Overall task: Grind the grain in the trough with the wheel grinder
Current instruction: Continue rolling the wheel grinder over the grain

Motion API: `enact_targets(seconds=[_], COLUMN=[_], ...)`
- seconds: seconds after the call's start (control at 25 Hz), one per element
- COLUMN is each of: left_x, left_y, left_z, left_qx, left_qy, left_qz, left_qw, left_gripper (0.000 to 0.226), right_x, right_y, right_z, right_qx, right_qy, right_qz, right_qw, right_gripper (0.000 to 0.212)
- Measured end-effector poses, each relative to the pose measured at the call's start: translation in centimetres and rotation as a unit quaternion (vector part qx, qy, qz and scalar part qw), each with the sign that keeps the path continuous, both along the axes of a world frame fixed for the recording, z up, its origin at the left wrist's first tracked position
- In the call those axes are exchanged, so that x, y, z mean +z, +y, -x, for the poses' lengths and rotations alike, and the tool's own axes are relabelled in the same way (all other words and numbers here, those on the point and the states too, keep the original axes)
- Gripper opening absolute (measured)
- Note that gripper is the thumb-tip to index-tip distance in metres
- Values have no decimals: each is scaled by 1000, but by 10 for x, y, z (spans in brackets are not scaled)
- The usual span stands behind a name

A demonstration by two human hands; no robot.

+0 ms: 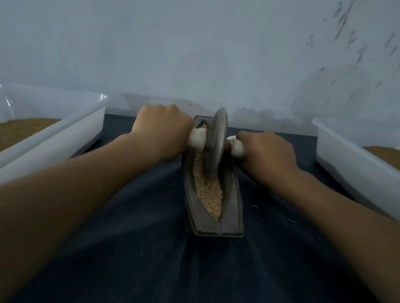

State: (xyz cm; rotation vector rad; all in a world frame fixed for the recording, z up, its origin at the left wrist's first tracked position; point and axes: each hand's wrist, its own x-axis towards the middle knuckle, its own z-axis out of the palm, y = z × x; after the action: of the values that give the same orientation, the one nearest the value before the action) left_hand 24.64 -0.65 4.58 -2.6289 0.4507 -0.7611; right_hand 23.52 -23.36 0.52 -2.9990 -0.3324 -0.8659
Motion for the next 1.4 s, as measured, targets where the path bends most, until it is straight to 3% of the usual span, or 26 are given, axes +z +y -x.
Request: enact_targets(seconds=[0.16,0.32,0.4,0.52,0.68,0.76,0.88,0.96,1.04,1.2,1.32,1.4], left_x=[-11,-15,-23,-16,-13,-21,-21,-27,-28,-16,-22,-21], left_y=[16,22,18,7,11,25,39,32,20,10,22,31], left_z=[53,51,27,-4,11,36,58,52,26,5,33,59], left_qx=[-28,-19,-5,26,17,-29,-89,-65,-12,37,-24,-84], left_qy=[-35,-46,-28,35,80,54,-19,-18,11,92,23,-52], left_qz=[9,32,62,109,108,100,90,91,119,154,107,71], left_qw=[999,998,998,993,991,993,992,994,993,983,994,993], left_gripper=[7,10,5,14,13,7,26,19,3,14,9,31], right_x=[5,8,8,25,33,25,32,25,18,35,27,21], right_y=[-5,-7,3,23,20,6,-5,-1,12,31,10,-2], right_z=[60,60,33,-7,10,42,69,62,32,3,37,67], right_qx=[45,23,-24,-57,-28,22,43,12,-23,-41,10,36], right_qy=[-78,-55,-66,4,49,-29,-116,-82,-48,5,-2,-59], right_qz=[48,84,103,64,98,158,177,167,132,97,115,126], right_qw=[995,995,992,996,994,987,976,982,990,994,993,990], right_gripper=[32,38,31,13,17,18,32,36,21,18,18,27])
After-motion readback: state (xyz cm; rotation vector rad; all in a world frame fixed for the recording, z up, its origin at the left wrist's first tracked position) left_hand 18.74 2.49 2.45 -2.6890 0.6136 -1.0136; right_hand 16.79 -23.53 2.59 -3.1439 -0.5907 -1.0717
